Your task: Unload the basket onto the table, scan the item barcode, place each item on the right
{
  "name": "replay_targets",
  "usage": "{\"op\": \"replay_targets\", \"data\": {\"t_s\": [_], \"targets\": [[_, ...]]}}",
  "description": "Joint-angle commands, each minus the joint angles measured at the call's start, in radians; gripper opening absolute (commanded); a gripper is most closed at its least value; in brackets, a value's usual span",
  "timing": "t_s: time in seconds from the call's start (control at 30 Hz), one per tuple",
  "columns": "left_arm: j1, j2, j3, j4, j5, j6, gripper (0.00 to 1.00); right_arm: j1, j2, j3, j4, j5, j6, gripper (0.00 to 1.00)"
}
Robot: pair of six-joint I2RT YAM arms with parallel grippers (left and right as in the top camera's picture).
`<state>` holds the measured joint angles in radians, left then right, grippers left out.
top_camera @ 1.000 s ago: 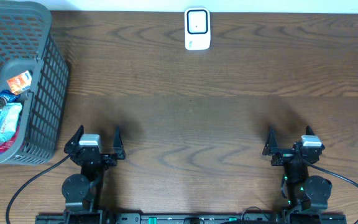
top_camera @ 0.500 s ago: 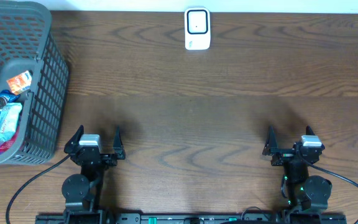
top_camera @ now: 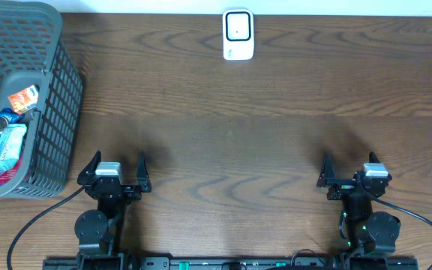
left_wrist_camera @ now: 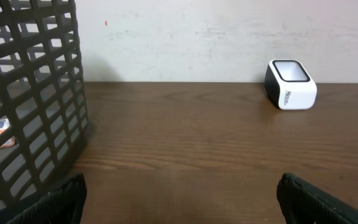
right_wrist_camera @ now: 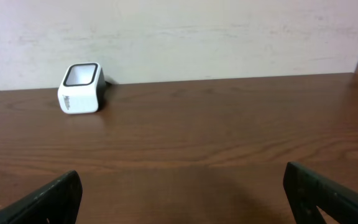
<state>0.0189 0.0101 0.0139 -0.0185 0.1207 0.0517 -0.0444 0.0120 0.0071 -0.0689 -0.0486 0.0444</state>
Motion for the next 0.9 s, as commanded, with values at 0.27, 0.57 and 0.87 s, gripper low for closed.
{"op": "replay_targets", "data": {"t_s": [0.27,0.57,0.87], "targets": [[0.002,-0.006,-0.010,0.024,0.136,-0.076,0.98,0.007,-0.006,-0.002,-0.003,-0.002,0.010,0.99],[0.002,-0.006,-0.010,0.402,0.718,-0.450,0.98,0.007,-0.006,-0.002,-0.003,-0.002,0.010,0.99],[0.002,0.010,0.115,0.750,0.467,-0.476,0.98,0.007,-0.006,-0.002,-0.003,-0.002,0.010,0.99]]}}
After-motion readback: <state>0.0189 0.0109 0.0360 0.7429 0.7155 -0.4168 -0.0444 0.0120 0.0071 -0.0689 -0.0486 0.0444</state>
